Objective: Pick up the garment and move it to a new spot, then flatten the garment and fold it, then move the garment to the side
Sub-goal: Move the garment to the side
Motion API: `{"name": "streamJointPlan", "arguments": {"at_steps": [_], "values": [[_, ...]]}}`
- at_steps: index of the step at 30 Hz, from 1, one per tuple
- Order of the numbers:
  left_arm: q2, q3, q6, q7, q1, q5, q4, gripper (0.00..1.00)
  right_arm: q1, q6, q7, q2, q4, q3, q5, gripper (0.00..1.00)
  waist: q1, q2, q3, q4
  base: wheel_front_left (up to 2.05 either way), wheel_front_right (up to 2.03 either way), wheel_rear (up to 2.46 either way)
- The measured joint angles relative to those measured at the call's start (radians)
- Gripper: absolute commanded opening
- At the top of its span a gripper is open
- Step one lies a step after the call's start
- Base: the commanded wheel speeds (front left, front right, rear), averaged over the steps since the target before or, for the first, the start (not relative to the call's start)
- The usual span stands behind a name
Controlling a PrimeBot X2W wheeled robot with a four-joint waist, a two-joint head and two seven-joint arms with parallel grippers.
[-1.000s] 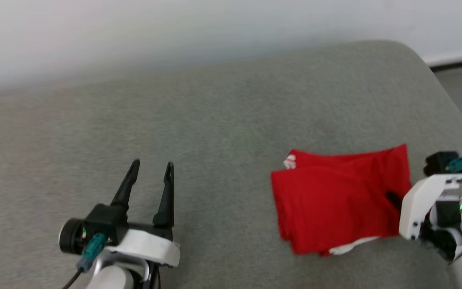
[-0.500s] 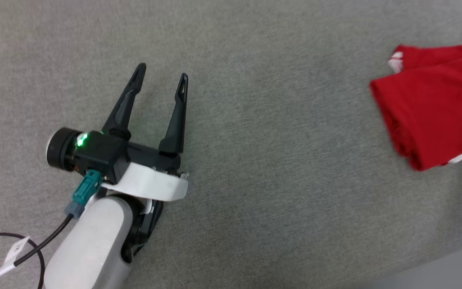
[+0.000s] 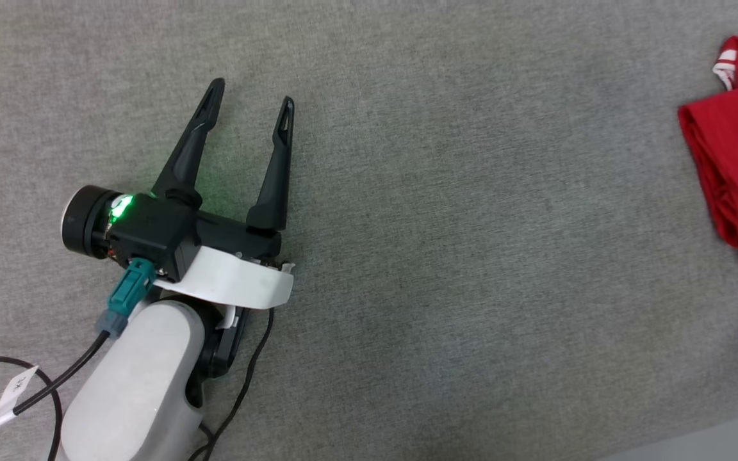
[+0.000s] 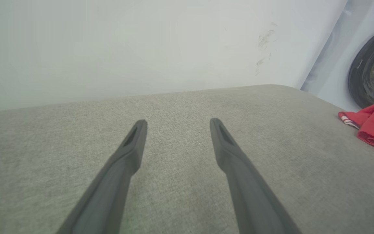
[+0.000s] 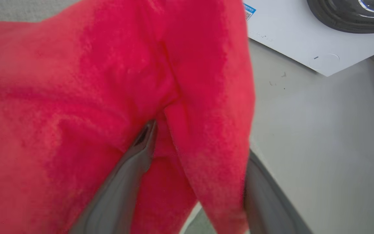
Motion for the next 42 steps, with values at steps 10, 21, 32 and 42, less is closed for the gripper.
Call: {"name": "streamJointPlan", "arguments": {"at_steps": [10,21,32,42], "values": [[-0.020,0.003,0.026,-0.028,0.117,-0.036,0.076,1.00,0.097,0.000,-0.043,0.031,-0.009,-0.025,-0.044,1.00,-0.0001,0.0000,-0.159,-0.017,0.00,0.00,0.00],[-0.051,0.020,0.071,-0.047,0.320,-0.086,0.132,1.00,0.373,0.000,-0.052,0.127,-0.192,0.176,0.061,1.00,-0.0003,0.0000,-0.430,-0.011,0.00,0.00,0.00],[-0.045,0.060,0.116,-0.053,0.404,-0.090,0.155,1.00,0.611,0.000,-0.124,0.187,-0.405,0.419,0.245,1.00,-0.0006,0.0000,-0.553,0.113,0.00,0.00,0.00],[-0.028,0.084,0.130,-0.054,0.447,-0.079,0.177,1.00,0.683,0.000,-0.201,0.192,-0.539,0.513,0.276,1.00,-0.0004,0.0000,-0.616,0.186,0.00,0.00,0.00]]}}
